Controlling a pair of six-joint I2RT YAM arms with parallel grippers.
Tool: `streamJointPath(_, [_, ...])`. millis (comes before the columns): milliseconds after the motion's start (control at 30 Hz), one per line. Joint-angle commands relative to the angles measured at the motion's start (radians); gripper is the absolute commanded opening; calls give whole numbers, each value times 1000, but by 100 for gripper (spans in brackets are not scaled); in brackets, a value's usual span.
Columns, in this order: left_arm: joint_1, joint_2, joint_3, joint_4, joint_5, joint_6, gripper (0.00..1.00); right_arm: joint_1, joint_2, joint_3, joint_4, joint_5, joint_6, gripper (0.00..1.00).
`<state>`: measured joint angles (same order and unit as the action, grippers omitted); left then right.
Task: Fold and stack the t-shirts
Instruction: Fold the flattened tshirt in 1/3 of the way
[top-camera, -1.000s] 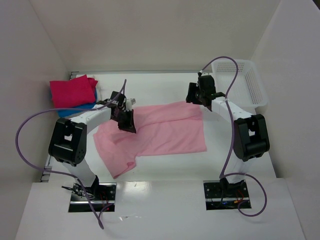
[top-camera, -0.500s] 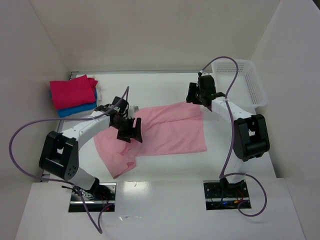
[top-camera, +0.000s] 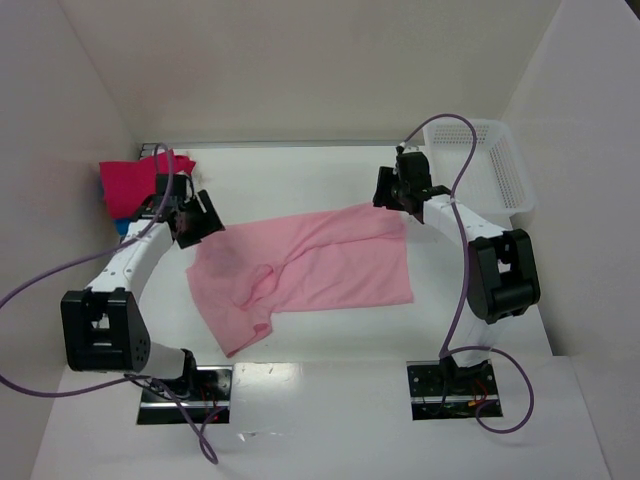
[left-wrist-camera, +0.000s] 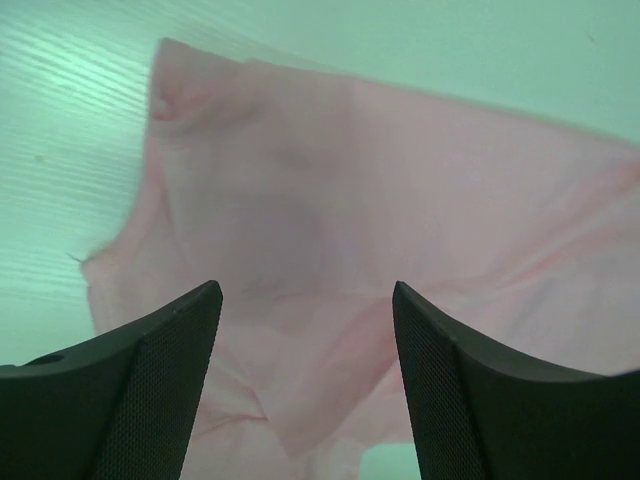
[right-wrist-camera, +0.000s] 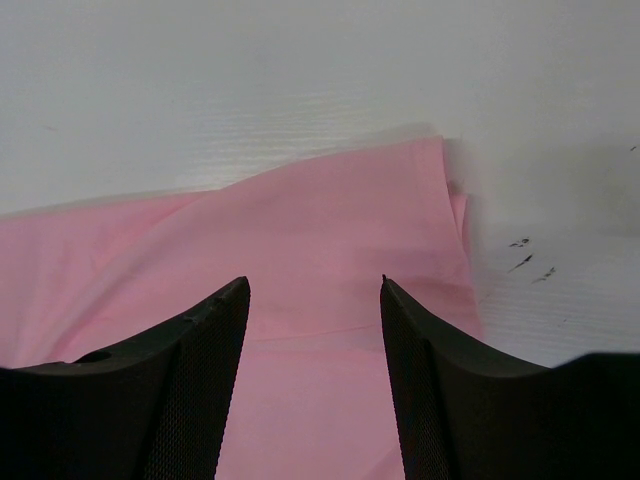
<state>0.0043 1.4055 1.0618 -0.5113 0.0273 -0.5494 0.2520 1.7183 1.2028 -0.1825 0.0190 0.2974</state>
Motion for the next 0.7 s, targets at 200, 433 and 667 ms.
streamJointPath(200, [84,128,-46,134,-14,-46,71,12,-51,-8,11,27,-14,61])
streamJointPath(433, [120,217,-64,205,-30,-46,65,12,-40,-8,11,38,-14,64])
streamJointPath(667, [120,274,-18,246,-64,-46,51,12,-40,-8,11,38,-14,64])
